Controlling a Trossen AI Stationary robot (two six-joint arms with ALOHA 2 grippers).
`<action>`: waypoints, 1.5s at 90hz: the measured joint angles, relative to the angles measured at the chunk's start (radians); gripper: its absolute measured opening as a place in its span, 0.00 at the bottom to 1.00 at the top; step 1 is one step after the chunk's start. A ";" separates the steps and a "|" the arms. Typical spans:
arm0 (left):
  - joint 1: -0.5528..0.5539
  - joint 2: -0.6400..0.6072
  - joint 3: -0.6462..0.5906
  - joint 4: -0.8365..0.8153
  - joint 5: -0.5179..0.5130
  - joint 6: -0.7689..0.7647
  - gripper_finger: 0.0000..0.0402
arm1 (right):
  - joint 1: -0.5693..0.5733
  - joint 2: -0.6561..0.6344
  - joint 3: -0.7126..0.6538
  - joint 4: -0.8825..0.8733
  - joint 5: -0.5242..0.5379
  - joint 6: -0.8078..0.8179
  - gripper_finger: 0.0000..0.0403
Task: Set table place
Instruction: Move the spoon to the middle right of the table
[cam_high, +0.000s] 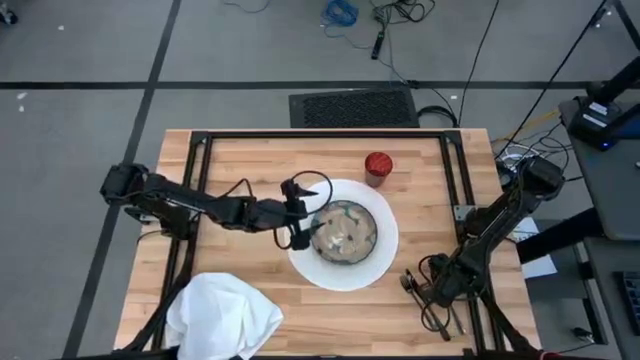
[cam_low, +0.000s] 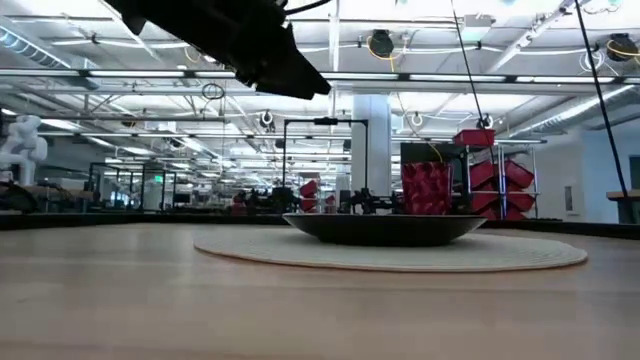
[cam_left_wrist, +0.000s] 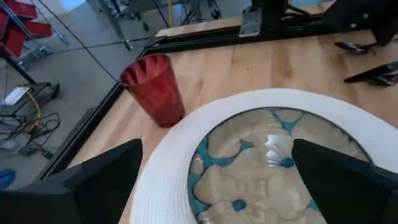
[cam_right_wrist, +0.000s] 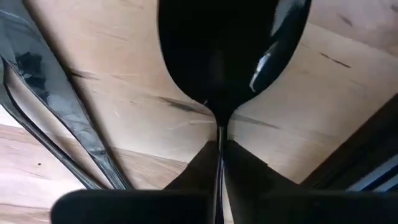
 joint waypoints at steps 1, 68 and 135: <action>0.001 0.000 0.000 0.000 0.000 0.000 1.00 | -0.002 -0.004 0.001 -0.003 0.002 0.001 0.01; 0.002 0.000 0.000 -0.034 0.000 -0.006 1.00 | -0.267 -0.070 0.379 -0.565 0.438 -0.362 0.00; -0.007 0.000 0.000 -0.063 0.000 -0.035 1.00 | -0.576 -0.066 0.298 -0.405 0.493 -0.674 0.00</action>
